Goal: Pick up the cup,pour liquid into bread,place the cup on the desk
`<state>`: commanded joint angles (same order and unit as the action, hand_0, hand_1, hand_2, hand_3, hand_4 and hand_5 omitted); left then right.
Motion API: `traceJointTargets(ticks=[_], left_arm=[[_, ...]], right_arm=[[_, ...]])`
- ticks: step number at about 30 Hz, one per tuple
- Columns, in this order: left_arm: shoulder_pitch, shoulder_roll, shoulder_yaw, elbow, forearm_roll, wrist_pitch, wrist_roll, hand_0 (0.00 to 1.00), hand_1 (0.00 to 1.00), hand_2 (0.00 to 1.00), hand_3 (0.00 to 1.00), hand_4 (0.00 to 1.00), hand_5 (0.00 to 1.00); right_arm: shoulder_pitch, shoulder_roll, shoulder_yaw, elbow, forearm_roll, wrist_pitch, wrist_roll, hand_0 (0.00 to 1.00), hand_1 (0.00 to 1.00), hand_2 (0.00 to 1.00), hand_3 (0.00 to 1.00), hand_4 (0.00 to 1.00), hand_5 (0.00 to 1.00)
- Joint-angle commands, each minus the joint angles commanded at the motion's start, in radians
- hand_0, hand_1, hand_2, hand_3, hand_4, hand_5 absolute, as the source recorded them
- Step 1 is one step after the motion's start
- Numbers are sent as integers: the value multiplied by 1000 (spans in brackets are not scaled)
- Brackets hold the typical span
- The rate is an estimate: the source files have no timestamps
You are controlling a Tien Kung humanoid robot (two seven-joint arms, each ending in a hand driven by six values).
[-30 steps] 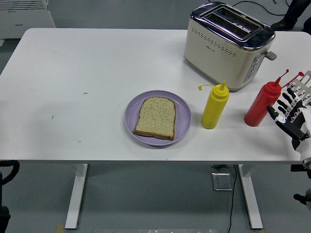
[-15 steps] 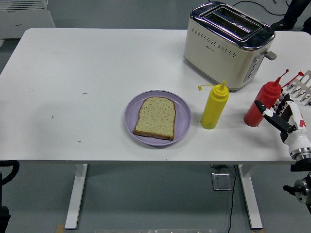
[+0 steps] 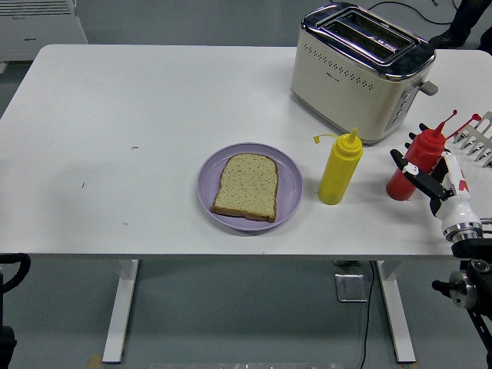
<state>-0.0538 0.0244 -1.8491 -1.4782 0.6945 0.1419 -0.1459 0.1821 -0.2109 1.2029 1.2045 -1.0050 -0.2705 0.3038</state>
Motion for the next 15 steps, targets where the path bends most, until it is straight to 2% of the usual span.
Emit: traceJointTargets(ticks=[3, 4, 9, 10, 15], left_arm=[[1, 0, -1, 0, -1, 1, -1, 760, 786, 793, 680, 642, 998], [1, 0, -1, 0, -1, 1, -1, 760, 783, 792, 679, 641, 998], [1, -1, 0, 1, -2, 3, -2, 760, 783, 792, 679, 641, 998], [1, -1, 0, 1, -2, 3, -3, 760, 783, 790, 678, 642, 998], [2, 0, 0, 1, -2, 3, -3, 760, 783, 790, 678, 642, 998]], right_arm=[[13, 7, -17, -13, 18, -41, 9, 777, 712, 703, 822, 895, 320], [15, 7, -19, -14, 20, -47, 11, 680, 598, 576, 685, 885, 307], [29, 17, -42, -29, 71, -101, 32, 680, 598, 576, 685, 885, 307], [32, 18, -45, -32, 82, -107, 37, 497, 437, 440, 499, 846, 266], [41, 17, -54, -40, 110, -128, 55, 497, 437, 440, 499, 846, 266]])
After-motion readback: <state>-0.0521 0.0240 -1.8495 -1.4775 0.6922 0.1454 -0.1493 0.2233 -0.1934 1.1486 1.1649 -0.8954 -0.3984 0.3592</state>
